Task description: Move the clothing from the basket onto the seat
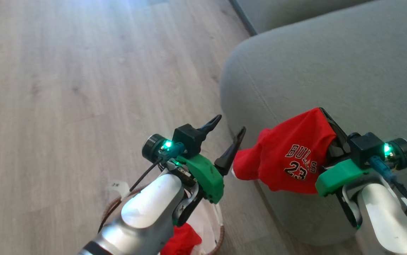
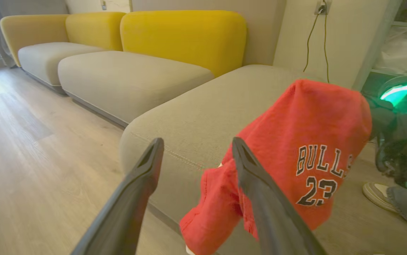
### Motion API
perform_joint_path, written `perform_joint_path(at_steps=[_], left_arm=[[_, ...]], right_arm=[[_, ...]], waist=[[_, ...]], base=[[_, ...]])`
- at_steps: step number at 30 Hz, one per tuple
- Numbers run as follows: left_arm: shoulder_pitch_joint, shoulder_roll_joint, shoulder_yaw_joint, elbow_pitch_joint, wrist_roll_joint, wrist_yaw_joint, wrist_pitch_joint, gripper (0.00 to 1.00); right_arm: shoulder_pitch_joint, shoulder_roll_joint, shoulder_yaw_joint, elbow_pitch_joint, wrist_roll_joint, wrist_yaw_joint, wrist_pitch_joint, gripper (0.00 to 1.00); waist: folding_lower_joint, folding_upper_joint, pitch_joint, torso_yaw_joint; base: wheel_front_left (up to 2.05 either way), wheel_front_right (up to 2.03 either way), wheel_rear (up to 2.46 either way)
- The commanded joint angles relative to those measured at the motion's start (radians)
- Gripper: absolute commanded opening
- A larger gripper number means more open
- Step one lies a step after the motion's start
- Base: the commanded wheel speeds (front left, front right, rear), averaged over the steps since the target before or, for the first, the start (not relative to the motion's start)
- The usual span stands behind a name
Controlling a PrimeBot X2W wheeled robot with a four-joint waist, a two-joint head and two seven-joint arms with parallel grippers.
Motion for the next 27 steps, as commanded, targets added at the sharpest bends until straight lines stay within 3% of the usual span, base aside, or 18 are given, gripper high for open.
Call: perform_joint_path(at_steps=[1,7,16,27], left_arm=[[-0.029,0.012,0.028,-0.036,0.005,0.007,-0.013,1.00],[-0.027,0.012,0.010,-0.062,0.004,0.019,-0.013,1.00],[-0.042,0.012,0.012,-0.079,0.017,0.034,-0.013,1.00],[-0.098,0.016,0.063,-0.115,0.112,0.051,-0.014,1.00]], right_arm=[[-0.043,-0.009,0.019,-0.041,-0.004,0.000,-0.006,0.00],[-0.066,-0.006,0.027,-0.041,0.000,0.000,-0.006,0.00],[-0.210,-0.022,0.052,0.046,0.021,0.000,-0.001,0.00],[-0.623,-0.200,0.029,0.181,0.099,0.000,0.053,0.00]], waist=[[0.0000,-0.0001,0.029,-0.044],[0.0000,-0.0001,0.059,-0.075],[0.0000,-0.0001,0.101,-0.040],[0.0000,-0.0001,0.277,0.065]], base=[[0.00,0.00,0.00],[0.00,0.00,0.00],[0.00,0.00,0.00],[0.00,0.00,0.00]])
